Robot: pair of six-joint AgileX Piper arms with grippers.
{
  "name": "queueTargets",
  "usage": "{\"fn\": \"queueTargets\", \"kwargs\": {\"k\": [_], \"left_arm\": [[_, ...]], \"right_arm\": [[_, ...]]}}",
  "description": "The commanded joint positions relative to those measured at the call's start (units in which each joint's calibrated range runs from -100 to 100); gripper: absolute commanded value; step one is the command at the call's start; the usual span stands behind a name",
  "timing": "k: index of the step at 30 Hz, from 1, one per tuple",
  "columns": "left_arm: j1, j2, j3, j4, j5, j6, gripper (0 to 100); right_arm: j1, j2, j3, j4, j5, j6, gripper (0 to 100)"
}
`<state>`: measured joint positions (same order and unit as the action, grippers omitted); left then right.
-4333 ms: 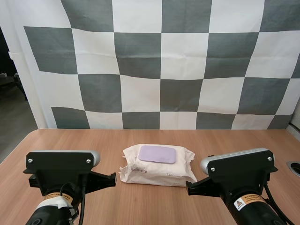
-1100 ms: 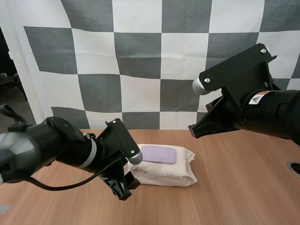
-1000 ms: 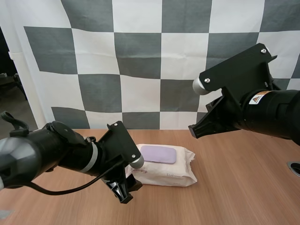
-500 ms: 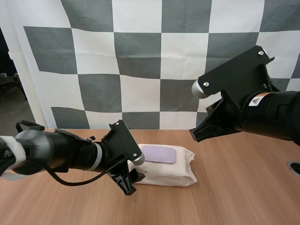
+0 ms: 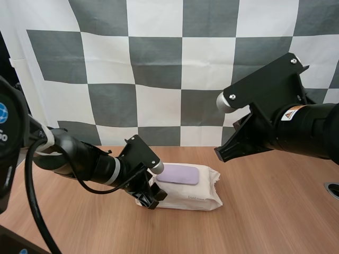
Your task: Open the wet wipes lid
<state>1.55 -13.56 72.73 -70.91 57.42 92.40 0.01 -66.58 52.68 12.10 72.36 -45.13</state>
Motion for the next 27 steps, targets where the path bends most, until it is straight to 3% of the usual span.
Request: {"fn": "queueTargets", "kwargs": {"k": [1, 27], "left_arm": [[0.01, 1.2, -0.5, -0.6, 2.4, 0.9, 100], [0.01, 7.8, -4.4, -4.9, 6.2, 0.9, 100]], "right_arm": [[0.0, 0.0, -0.1, 0.0, 0.3, -0.1, 0], [0.0, 0.0, -0.1, 0.0, 2.6, -0.8, 0]]}}
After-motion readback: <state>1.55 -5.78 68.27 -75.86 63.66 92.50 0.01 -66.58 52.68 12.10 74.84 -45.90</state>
